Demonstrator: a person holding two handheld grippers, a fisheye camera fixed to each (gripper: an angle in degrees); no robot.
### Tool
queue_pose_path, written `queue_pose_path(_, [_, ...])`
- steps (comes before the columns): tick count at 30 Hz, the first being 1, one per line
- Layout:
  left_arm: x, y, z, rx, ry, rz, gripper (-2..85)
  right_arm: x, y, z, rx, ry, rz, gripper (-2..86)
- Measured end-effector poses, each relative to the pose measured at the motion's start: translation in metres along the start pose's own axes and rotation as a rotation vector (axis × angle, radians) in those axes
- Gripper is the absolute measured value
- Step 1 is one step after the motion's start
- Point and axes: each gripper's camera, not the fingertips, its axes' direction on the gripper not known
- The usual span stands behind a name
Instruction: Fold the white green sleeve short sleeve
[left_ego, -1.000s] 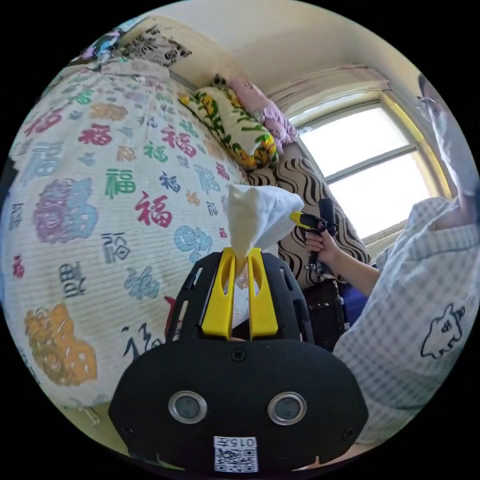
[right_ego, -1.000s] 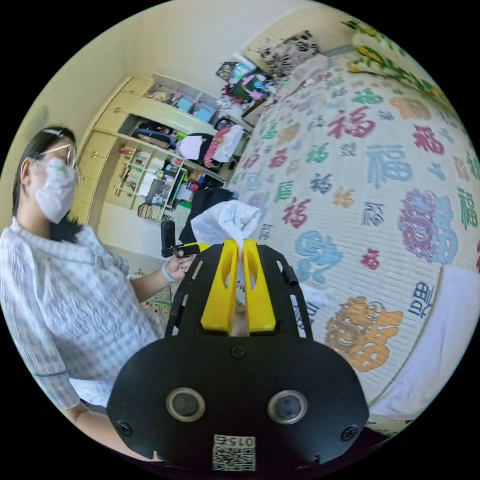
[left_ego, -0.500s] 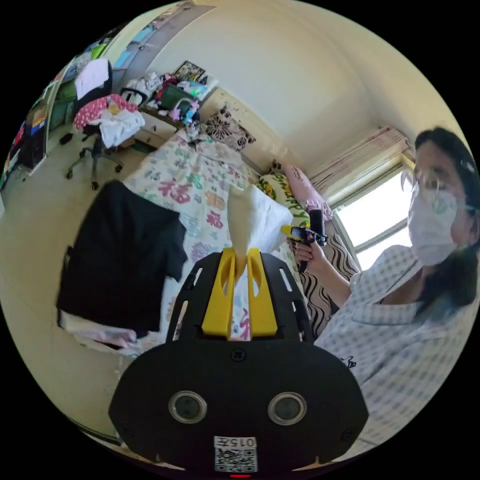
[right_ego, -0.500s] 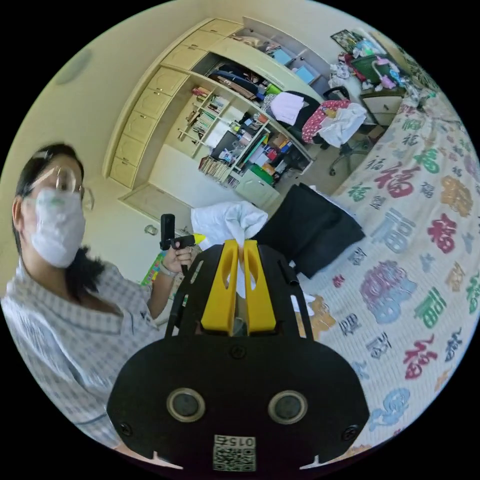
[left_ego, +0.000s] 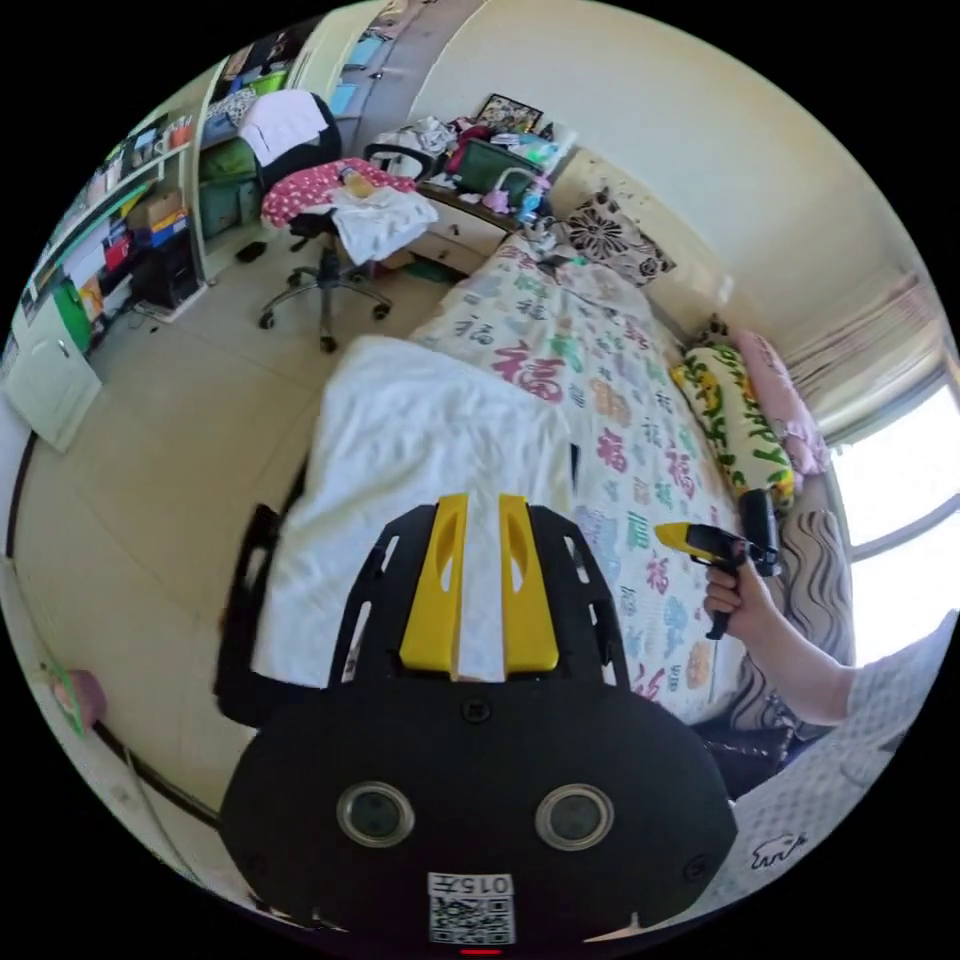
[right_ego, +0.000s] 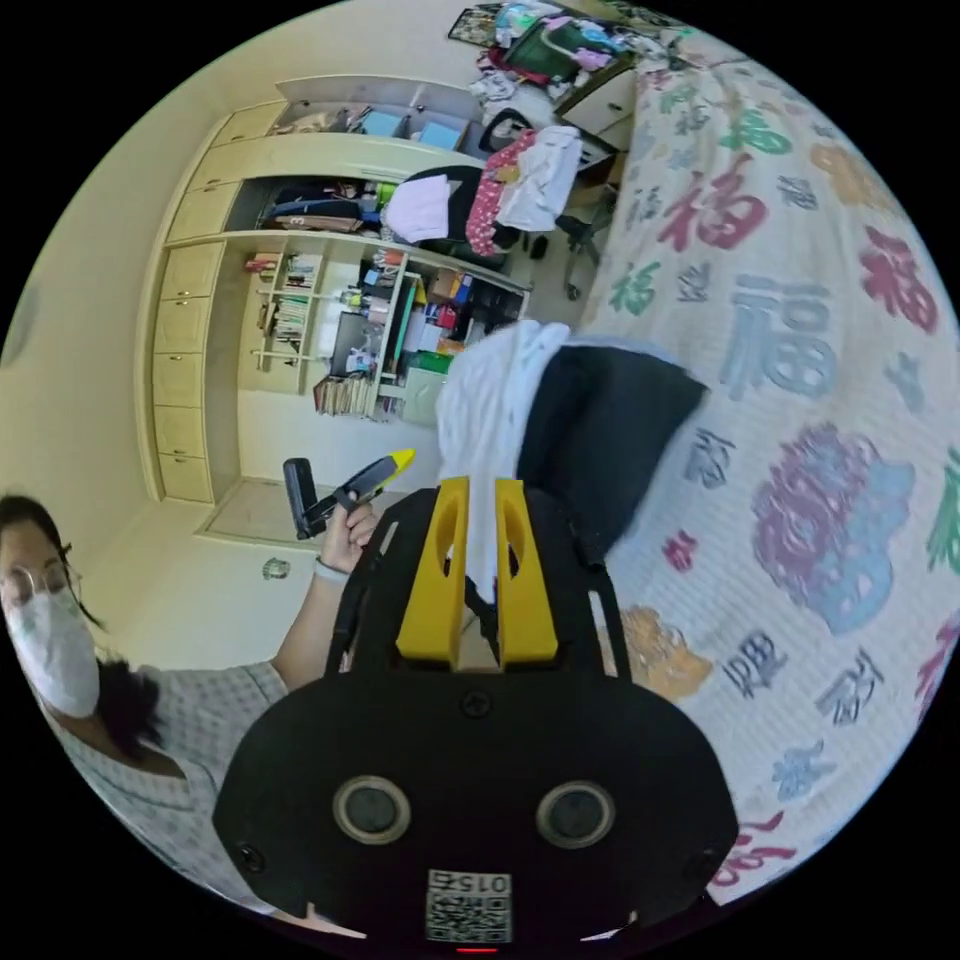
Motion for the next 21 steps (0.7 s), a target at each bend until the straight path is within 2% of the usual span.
queue_pose_path(3, [0.021, 0.045, 0.036, -0.066, 0.082, -0.031, 5.3, 0.038, 0.058, -0.041, -0.003, 0.093, 0.113, 3.9])
queue_pose_path(5, [0.04, 0.066, 0.062, -0.149, 0.041, -0.014, 5.2, 0.059, 0.097, -0.07, 0.011, 0.182, 0.2, 3.6])
queue_pose_path(7, [0.061, 0.082, 0.087, -0.225, -0.015, -0.014, 5.1, 0.088, 0.15, -0.111, 0.044, 0.289, 0.38, 3.3])
queue_pose_path(10, [0.11, 0.1, 0.139, -0.361, 0.018, 0.056, 4.8, 0.116, 0.215, -0.164, 0.137, 0.382, 0.556, 3.9])
queue_pose_path(15, [0.25, 0.131, 0.266, -0.666, 0.222, 0.277, 4.7, 0.154, 0.299, -0.252, 0.368, 0.515, 0.732, 5.6])
queue_pose_path(18, [0.344, 0.158, 0.339, -0.799, 0.265, 0.419, 4.6, 0.183, 0.341, -0.305, 0.474, 0.637, 0.844, 5.7])
queue_pose_path(21, [0.433, 0.187, 0.403, -0.878, 0.336, 0.476, 4.4, 0.214, 0.387, -0.359, 0.673, 0.623, 0.93, 5.8])
